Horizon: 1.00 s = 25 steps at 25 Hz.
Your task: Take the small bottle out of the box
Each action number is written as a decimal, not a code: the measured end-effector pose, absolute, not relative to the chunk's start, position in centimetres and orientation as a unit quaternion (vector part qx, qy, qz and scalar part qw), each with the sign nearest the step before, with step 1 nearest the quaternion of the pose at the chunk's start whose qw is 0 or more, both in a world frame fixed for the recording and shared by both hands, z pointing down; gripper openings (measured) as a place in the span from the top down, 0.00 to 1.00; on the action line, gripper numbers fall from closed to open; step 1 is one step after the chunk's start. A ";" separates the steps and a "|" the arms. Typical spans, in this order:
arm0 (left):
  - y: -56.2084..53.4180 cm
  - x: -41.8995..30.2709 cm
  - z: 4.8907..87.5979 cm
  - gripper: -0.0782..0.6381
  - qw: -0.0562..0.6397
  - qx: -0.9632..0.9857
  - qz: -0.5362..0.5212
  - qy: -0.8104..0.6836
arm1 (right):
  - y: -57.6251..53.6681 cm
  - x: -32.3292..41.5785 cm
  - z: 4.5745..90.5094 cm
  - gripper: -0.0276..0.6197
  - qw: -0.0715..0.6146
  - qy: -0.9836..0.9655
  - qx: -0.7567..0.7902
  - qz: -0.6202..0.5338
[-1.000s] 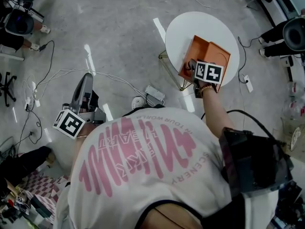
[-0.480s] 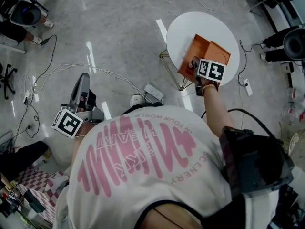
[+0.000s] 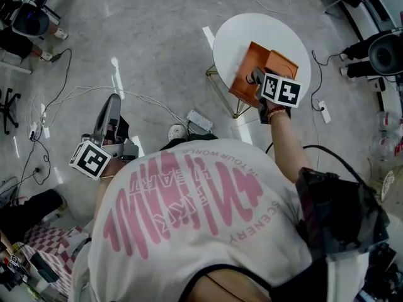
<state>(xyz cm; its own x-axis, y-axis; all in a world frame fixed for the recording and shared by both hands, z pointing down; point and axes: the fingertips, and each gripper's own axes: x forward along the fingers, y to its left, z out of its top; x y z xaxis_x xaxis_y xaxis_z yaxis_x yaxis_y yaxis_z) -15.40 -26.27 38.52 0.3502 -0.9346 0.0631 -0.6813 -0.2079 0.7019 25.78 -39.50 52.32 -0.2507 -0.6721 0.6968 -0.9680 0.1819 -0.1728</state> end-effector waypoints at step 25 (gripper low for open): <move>-23.3 -9.3 37.2 0.88 0.323 0.779 -0.202 -0.498 | -34.7 26.1 37.6 0.74 0.121 -0.808 0.544 0.192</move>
